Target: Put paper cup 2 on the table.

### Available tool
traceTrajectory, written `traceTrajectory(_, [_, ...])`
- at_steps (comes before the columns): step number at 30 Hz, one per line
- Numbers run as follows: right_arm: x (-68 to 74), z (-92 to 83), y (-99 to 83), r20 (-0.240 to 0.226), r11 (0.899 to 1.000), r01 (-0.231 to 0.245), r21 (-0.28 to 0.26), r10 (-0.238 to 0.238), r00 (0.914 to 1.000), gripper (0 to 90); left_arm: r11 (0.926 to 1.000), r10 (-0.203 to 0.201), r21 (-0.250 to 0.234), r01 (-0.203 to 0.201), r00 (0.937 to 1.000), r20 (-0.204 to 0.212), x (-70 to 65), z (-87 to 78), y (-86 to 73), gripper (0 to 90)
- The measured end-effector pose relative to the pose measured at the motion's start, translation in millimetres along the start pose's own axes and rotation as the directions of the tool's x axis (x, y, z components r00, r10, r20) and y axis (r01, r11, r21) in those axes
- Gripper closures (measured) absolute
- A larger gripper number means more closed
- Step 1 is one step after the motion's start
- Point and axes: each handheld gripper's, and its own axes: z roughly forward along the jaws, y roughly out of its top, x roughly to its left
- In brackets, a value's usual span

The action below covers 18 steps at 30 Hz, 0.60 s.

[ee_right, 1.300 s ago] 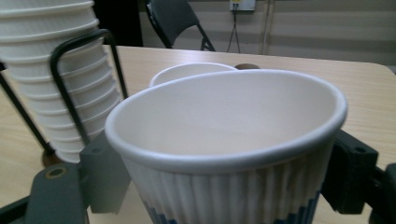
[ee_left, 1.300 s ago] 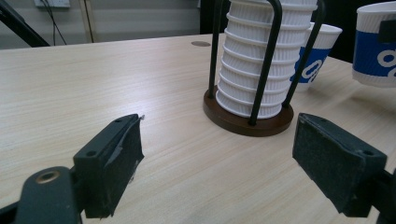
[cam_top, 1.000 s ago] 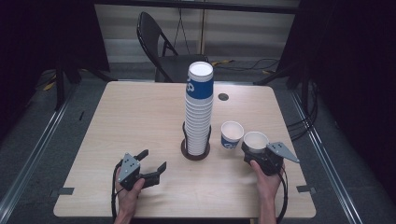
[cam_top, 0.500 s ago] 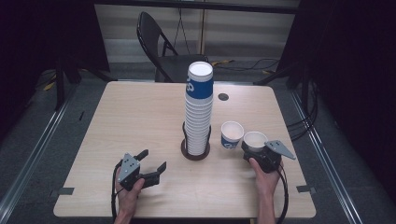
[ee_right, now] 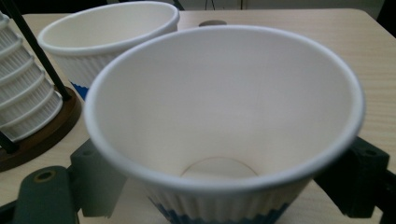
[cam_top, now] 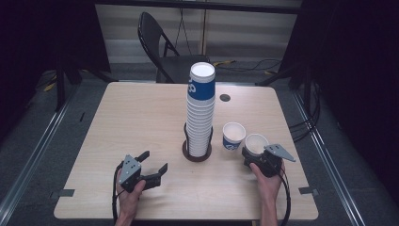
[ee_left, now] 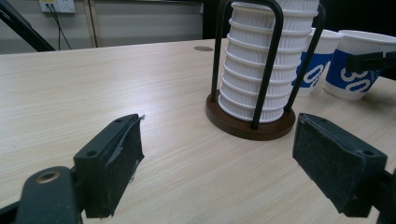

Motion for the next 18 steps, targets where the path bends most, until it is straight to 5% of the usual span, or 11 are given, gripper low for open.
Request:
traceTrajectory(11, [4.3,-12.2,-4.9,0.042,0.996,-0.002,0.087,-0.002,0.9991,14.0,1.0000,-0.002,0.001,0.002,1.0000,-0.001,-0.6,0.3,0.0,15.8])
traceTrajectory(18, [11.4,-27.8,-10.8,0.053,0.999,-0.012,0.043,0.010,0.9986,14.1,1.0000,0.001,0.004,-0.001,0.9999,-0.013,-1.9,1.1,0.2,15.8])
